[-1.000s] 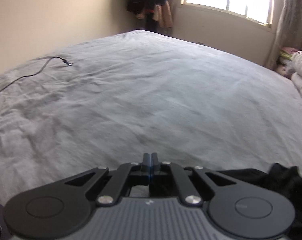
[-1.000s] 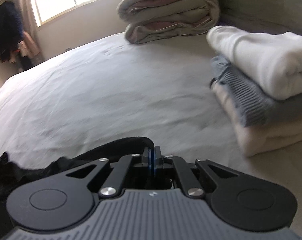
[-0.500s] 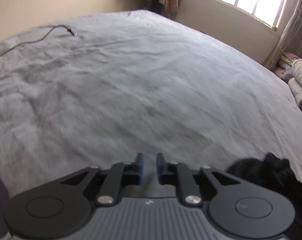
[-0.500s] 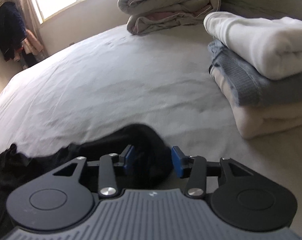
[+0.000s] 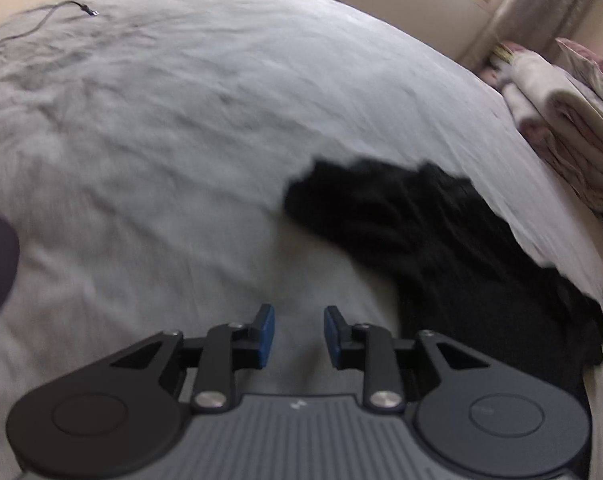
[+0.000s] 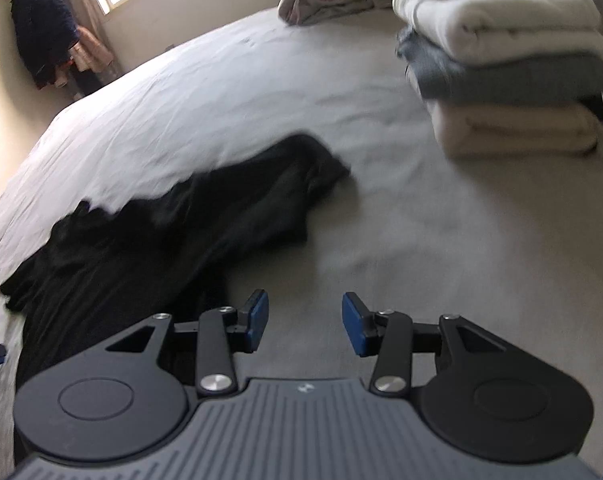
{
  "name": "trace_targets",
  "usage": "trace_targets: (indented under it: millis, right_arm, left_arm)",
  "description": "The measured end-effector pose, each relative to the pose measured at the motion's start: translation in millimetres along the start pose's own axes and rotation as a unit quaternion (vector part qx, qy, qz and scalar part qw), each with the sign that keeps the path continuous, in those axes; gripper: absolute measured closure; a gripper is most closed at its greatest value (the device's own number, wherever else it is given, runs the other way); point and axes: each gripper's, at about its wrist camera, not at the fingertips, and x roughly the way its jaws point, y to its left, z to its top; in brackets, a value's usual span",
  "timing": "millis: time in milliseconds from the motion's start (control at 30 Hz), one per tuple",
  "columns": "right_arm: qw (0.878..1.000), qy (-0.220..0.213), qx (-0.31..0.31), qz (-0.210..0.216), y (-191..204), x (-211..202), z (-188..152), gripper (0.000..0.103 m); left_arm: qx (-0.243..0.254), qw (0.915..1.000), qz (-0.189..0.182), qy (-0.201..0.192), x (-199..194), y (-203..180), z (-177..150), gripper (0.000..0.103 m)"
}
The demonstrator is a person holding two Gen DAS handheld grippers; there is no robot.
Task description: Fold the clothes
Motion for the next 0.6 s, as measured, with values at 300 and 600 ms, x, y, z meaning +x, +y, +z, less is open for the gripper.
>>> trace_targets:
  millis: [300, 600]
  right_arm:
    - [0.997, 0.06, -0.026, 0.037, 8, -40, -60, 0.061]
    - [0.994, 0.102, 0.005, 0.047, -23, -84, -111, 0.065]
  left_arm:
    - [-0.033, 0.9959, -0.067, 0.05, -28, -1, -56, 0.076]
    - [-0.053, 0.9872, -0.111, 0.101, -56, 9, -110, 0.076]
